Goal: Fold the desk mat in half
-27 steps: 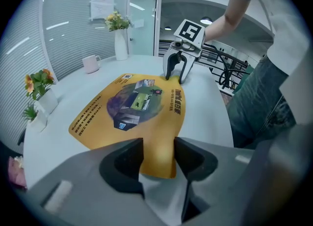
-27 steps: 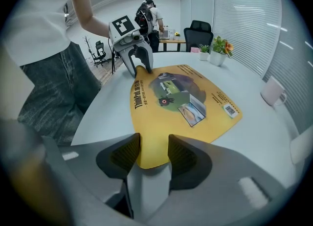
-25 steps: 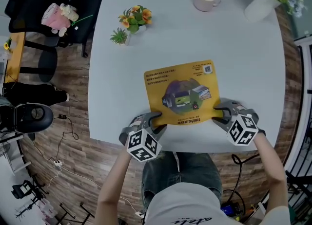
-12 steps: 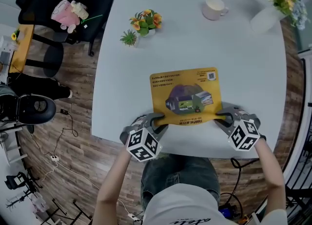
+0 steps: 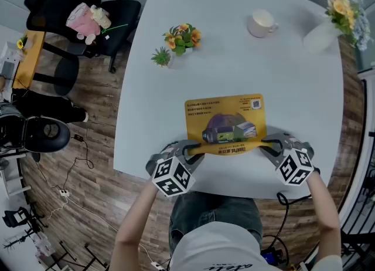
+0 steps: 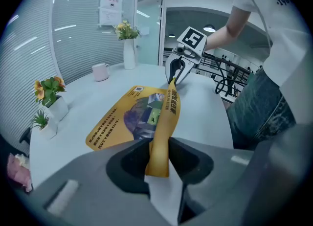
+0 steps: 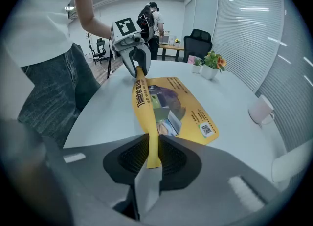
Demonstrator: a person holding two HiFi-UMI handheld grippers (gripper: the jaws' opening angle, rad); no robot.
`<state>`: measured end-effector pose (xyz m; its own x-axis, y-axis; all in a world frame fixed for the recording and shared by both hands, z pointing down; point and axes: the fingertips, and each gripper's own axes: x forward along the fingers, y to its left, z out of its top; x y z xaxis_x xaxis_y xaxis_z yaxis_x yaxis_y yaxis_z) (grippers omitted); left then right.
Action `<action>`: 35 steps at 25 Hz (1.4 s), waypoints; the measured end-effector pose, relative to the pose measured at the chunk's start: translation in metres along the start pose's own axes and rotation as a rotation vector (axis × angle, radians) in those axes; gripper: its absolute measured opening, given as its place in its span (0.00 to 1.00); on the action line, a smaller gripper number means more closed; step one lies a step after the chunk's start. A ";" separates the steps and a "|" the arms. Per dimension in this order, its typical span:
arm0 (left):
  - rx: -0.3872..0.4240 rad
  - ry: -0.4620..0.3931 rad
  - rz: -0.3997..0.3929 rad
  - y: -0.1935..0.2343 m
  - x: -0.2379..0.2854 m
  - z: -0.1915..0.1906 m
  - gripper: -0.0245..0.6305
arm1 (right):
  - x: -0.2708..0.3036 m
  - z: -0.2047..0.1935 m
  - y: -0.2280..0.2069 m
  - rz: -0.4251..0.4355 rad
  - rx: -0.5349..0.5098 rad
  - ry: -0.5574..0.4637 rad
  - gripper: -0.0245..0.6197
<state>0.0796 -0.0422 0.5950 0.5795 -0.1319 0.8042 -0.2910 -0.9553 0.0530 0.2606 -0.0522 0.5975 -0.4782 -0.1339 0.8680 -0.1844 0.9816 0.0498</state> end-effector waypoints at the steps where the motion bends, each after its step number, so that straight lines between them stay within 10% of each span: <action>1: -0.003 -0.005 0.000 0.003 -0.001 0.002 0.23 | -0.001 0.001 -0.004 -0.010 0.005 -0.001 0.17; 35: -0.076 -0.023 0.082 0.106 0.023 0.011 0.20 | 0.035 0.016 -0.114 -0.148 0.179 -0.024 0.17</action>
<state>0.0703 -0.1498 0.6125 0.5684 -0.2159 0.7939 -0.3949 -0.9181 0.0331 0.2509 -0.1708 0.6143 -0.4543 -0.2801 0.8457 -0.4021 0.9115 0.0859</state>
